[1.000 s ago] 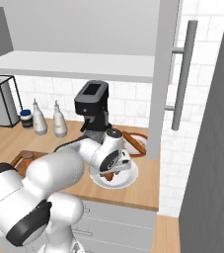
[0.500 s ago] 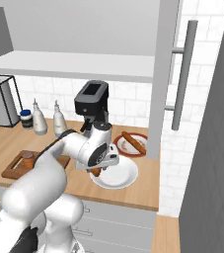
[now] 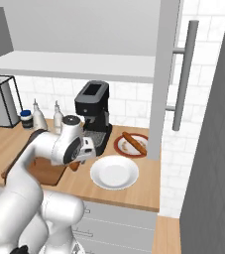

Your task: From the different types of pastries on the counter, select a croissant and place it on the cutting board. Then retrieve a jar of jam from the cabinet and place it alongside the croissant on the cutting board.

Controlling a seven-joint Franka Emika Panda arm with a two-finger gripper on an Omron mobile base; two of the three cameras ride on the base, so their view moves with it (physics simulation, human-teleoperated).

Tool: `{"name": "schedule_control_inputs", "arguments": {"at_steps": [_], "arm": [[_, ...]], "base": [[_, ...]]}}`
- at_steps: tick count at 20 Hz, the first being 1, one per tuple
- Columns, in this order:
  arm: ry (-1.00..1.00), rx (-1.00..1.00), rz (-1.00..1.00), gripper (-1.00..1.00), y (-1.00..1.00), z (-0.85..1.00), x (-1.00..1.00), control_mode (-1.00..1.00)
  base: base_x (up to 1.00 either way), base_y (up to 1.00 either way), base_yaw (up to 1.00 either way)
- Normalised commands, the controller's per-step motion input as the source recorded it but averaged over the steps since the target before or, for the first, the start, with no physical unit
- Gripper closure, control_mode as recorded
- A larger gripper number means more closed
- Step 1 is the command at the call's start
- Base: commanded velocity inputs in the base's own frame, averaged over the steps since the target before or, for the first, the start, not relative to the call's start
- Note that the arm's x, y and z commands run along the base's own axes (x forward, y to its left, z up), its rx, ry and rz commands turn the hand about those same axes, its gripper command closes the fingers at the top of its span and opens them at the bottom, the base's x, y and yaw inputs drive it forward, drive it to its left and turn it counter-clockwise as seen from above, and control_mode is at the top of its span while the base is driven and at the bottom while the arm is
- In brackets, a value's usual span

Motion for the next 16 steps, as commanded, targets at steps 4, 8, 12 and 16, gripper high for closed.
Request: {"name": "schedule_control_inputs", "arguments": {"at_steps": [4,8,12,16], "arm": [[-0.12,-0.09,0.00,1.00,0.77,-0.01,0.01,-1.00],[-0.05,-0.07,-0.01,1.00,0.37,-0.19,0.41,-1.00],[0.00,0.00,-0.02,1.00,0.22,-0.26,0.46,-1.00],[0.06,0.00,-0.02,1.00,0.39,-0.17,0.33,-1.00]], "base": [[0.00,0.00,0.00],[0.00,0.00,0.00],[0.00,0.00,0.00],[0.00,0.00,0.00]]}}
